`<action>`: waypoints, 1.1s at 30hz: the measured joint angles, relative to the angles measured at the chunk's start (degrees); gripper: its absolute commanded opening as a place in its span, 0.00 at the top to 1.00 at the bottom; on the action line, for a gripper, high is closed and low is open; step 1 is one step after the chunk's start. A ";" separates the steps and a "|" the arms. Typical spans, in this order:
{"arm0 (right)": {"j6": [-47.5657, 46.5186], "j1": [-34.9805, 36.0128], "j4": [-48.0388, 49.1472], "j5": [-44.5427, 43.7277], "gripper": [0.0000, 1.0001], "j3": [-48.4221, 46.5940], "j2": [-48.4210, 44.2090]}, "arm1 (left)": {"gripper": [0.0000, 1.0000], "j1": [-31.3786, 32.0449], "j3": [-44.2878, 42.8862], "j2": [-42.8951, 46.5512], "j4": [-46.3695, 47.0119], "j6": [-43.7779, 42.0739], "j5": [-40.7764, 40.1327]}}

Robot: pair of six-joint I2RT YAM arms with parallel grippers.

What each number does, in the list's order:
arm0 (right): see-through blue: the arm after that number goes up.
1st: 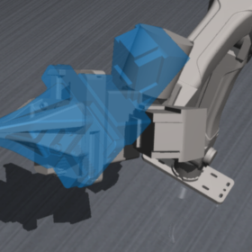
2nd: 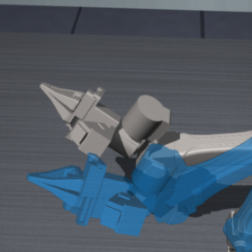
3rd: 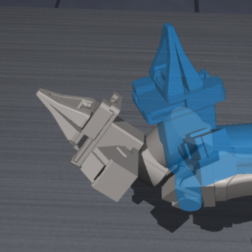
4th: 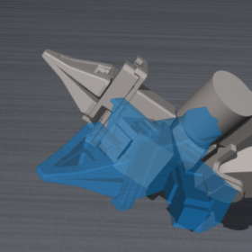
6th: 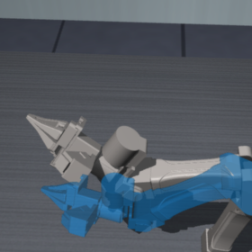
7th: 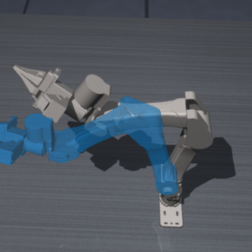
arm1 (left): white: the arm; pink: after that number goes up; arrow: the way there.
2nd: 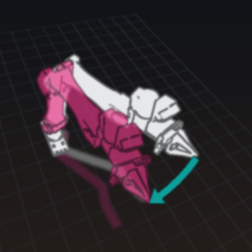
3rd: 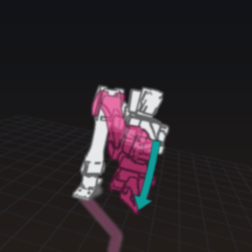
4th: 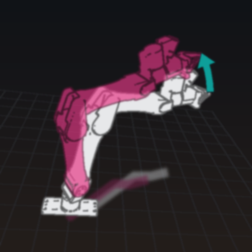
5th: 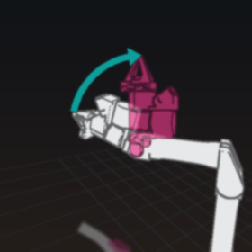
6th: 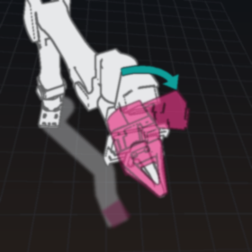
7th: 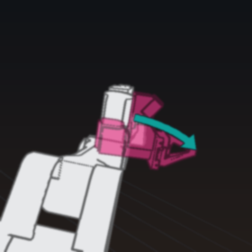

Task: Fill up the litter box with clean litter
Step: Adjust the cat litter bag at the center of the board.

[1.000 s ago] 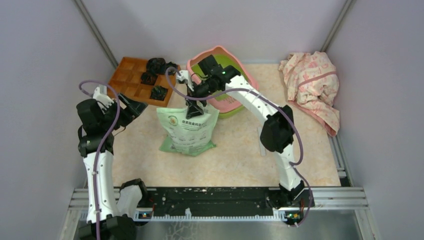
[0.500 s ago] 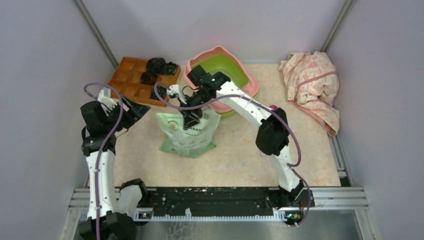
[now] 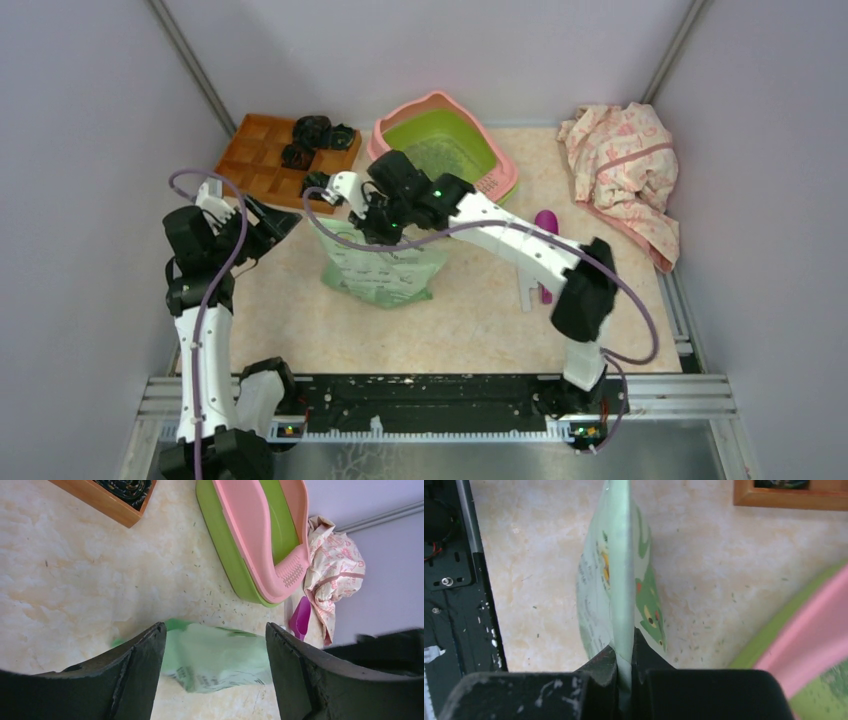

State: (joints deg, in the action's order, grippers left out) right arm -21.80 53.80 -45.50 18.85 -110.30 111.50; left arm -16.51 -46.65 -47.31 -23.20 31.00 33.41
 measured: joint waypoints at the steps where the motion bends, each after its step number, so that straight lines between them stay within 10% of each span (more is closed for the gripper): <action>1: 1.22 0.44 2.78 -1.77 1.00 3.67 -3.82 | 0.21 0.00 0.00 0.22 -0.02 -0.02 -0.17; 9: 14.58 2.62 13.92 -10.21 1.00 14.62 -22.14 | 0.19 0.00 -0.11 1.68 -2.10 -0.46 -4.11; 22: 33.57 7.72 7.67 -25.59 1.00 5.03 -9.44 | 0.18 0.00 -1.22 4.52 -8.35 -1.09 -7.98; 27: 39.12 6.25 7.21 -28.44 0.37 0.09 -0.02 | 0.18 0.00 -1.20 5.14 -9.79 -1.11 -7.85; 33: 40.94 4.33 12.26 -26.88 0.32 5.05 -3.06 | 0.19 0.00 0.28 6.56 -10.34 -1.05 -7.58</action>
State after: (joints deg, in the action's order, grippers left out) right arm 19.14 58.13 -33.23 -8.03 -105.25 108.44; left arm -16.51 -46.37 -40.75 -33.54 29.95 25.82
